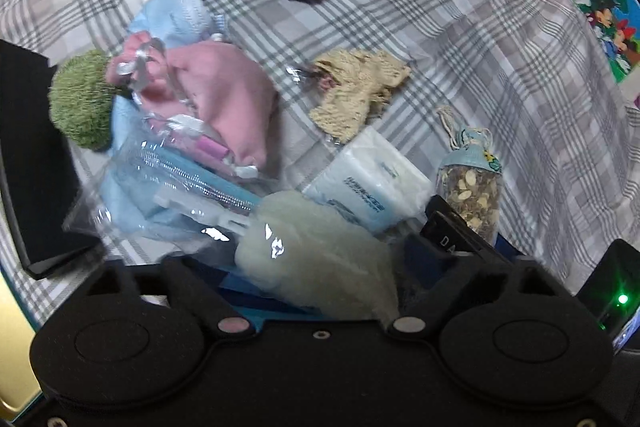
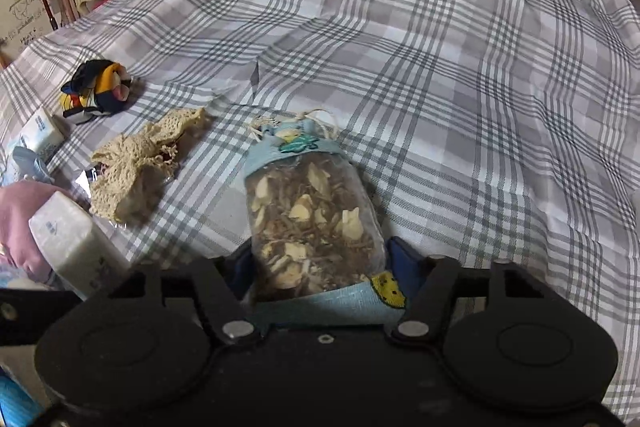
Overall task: Organize soft objects
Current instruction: 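Grasp the clear bag with white fluff with left tool while right grasps dried-flower sachet, then carry both items to the gold tray and release the clear bag from left tool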
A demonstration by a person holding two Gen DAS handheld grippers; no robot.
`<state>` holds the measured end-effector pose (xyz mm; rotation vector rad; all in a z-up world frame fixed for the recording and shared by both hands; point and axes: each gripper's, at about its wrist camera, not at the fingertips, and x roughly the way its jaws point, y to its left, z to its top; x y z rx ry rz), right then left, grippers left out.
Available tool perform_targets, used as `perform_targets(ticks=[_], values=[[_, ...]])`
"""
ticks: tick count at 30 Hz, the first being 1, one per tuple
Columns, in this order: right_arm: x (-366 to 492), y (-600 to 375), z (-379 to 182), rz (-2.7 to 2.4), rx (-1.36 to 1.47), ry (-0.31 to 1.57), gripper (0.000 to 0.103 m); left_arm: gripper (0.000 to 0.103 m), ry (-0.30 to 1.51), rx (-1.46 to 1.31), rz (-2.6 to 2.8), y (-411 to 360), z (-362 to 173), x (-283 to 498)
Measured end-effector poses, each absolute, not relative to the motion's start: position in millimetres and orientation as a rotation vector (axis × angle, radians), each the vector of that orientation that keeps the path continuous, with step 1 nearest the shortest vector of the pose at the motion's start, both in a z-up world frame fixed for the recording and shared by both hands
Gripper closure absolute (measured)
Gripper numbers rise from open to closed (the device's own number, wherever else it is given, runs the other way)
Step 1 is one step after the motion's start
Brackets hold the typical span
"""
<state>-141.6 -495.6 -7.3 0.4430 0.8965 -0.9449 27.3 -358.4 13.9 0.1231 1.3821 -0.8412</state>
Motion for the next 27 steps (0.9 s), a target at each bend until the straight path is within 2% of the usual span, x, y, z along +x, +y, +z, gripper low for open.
perform_targets(ticks=[1,2,8,18,27], values=[[-143.0,-495.7,-6.4,-0.944,0.45,0.887,0.045,0.043,1.376,0.124,-0.858,-359.1,15.2,26.3],[-144.6,-496.6,-5.5,-0.942,0.46,0.879,0.048,0.047,1.37,0.123,-0.871,-358.9,16.5,25.0],[-159.0,-505.8,1.5,-0.946,0.567,0.814,0.06,0.06,1.291,0.107,-0.937,-352.8,38.8,19.6],[-186.5,-512.5,36.8,-0.949,0.672,0.736,0.062,0.061,1.152,0.091,-0.994,-326.1,99.9,17.4],[-207.6,-473.6,95.8,-0.842,0.666,0.656,0.061,0.061,1.033,0.077,-0.957,-259.3,148.6,16.8]])
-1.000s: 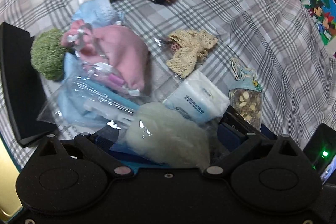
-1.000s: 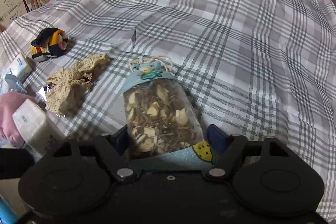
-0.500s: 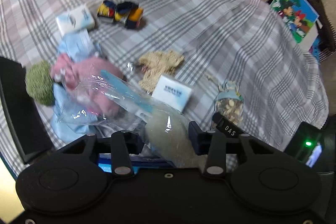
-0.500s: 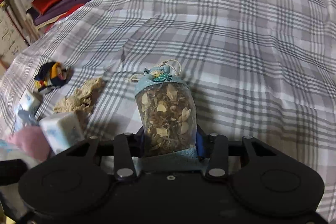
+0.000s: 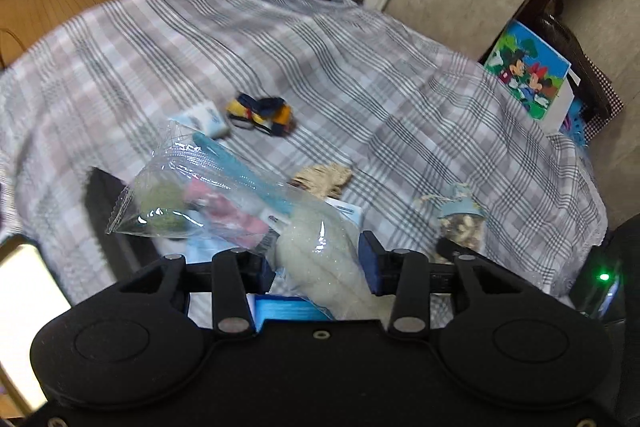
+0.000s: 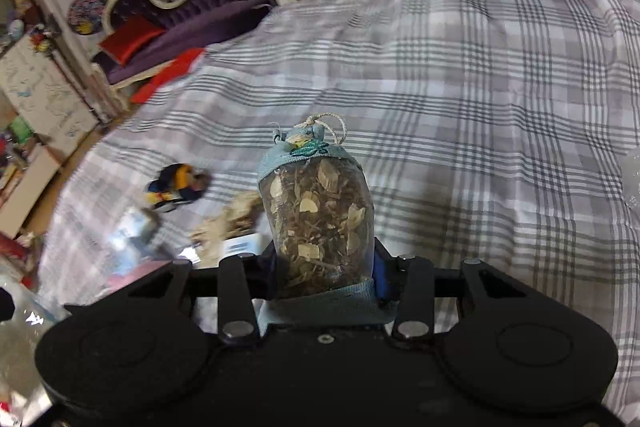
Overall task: Organize soft objects
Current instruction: 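Carry both items to the gold tray and release the clear bag from left tool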
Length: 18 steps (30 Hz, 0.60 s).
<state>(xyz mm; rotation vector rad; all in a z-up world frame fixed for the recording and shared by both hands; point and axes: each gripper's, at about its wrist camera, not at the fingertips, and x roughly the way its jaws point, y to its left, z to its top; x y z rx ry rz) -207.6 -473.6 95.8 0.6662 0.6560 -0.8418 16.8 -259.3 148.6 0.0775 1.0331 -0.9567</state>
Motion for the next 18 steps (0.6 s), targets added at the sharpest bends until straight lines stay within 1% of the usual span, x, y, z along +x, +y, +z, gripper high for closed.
perform_targets(ticks=[4,8,18], values=[[-210.7,-443.4,113.5,-0.81,0.631,0.683,0.061,0.061,1.016,0.093,-0.915,-222.1,156.8,19.0],[-209.8,-407.3,119.0,-0.761,0.592,0.74,0.061,0.06,1.02,0.121,-0.855,-186.2,153.3,23.0],[-199.2,-302.7,102.9,-0.564,0.526,0.933,0.061,0.06,1.149,0.139,-0.769,-106.1,100.0,34.7]])
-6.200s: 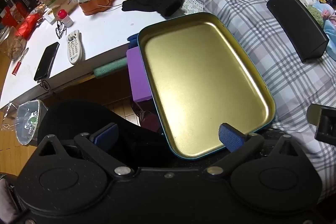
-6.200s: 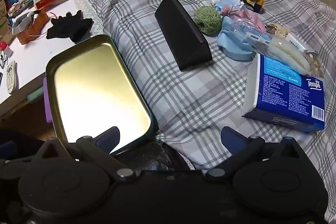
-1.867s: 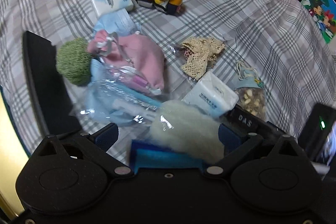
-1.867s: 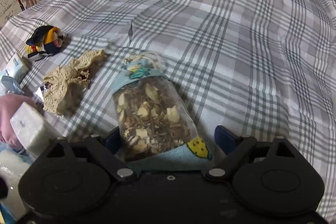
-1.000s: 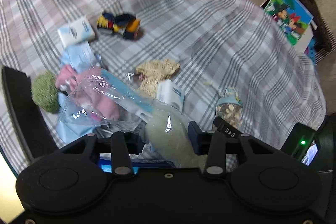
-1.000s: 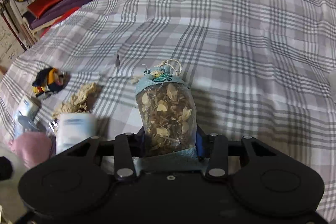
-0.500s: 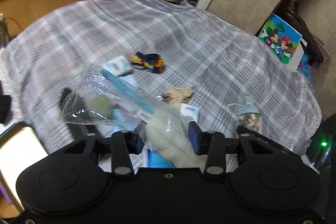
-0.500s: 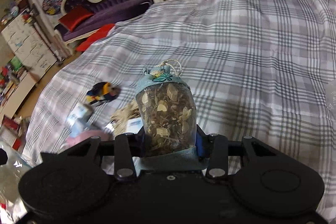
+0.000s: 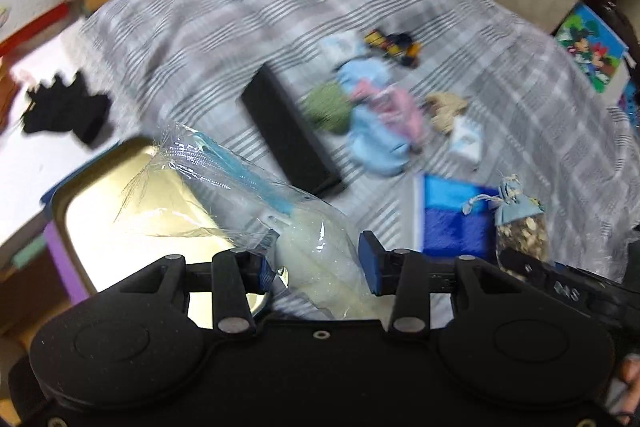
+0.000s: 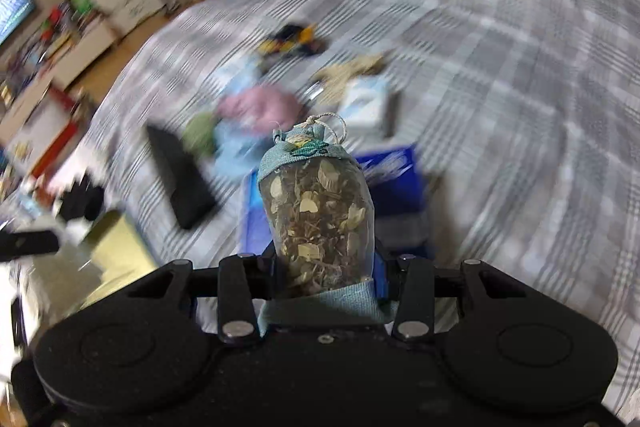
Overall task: Organize soft objects
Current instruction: 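Carry both items to the gold tray and release the clear bag from left tool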
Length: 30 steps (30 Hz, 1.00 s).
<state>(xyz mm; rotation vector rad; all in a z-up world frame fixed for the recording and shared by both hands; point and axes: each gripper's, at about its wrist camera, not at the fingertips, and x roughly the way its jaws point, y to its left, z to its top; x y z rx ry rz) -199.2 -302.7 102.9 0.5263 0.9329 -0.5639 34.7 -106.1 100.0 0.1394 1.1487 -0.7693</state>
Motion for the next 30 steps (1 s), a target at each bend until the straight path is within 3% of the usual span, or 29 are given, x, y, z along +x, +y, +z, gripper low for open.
perform_targets(ticks=[14,27,30], values=[[-103.9,-165.2,71.4,-0.168,0.415,1.115,0.061,0.06,1.214,0.061,-0.38,-0.3,17.6,101.7],[-36.8,-110.4,67.7,-0.127,0.318,1.147,0.061,0.058,1.217,0.072,-0.317,9.3,-6.5,140.2],[-26.9,-108.6,68.2,-0.129,0.311,1.13,0.059,0.04,1.207,0.081,-0.317,6.3,-4.9,142.8]])
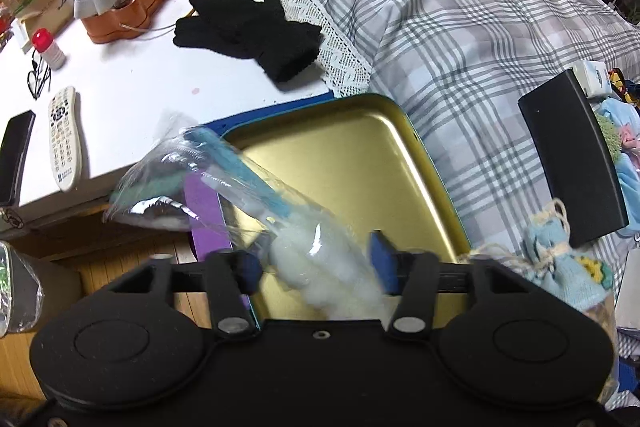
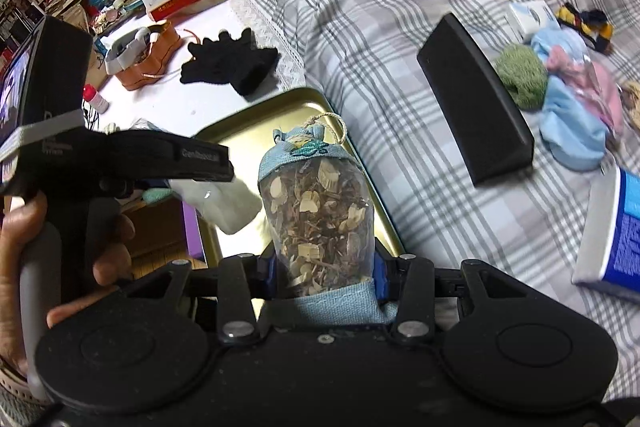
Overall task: Organize soft objects
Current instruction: 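Carry both items to the gold tray and release the clear bag from left tool, then lower the sachet into the gold tray and open the right tool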
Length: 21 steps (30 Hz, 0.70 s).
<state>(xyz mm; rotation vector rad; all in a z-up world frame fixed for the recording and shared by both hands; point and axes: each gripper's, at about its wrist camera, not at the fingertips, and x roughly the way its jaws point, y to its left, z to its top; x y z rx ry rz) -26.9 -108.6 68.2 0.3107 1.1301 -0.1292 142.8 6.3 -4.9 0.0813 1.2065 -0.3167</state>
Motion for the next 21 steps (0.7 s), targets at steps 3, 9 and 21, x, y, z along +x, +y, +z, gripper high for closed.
perform_targets(ticks=[3,9,21], values=[[-17.1,-107.7,65.3,-0.124,0.316,1.118,0.044,0.03,1.191,0.081,-0.307,5.6,-4.5,142.9],[-18.1,-108.4,58.6,-0.156,0.279,1.132,0.041,0.03,1.207,0.108,-0.301,4.1,-9.0,137.8],[-42.0,-123.3,51.9,-0.204,0.291,1.158,0.033,0.029,1.188,0.098,-0.305,4.7,5.1,109.6]])
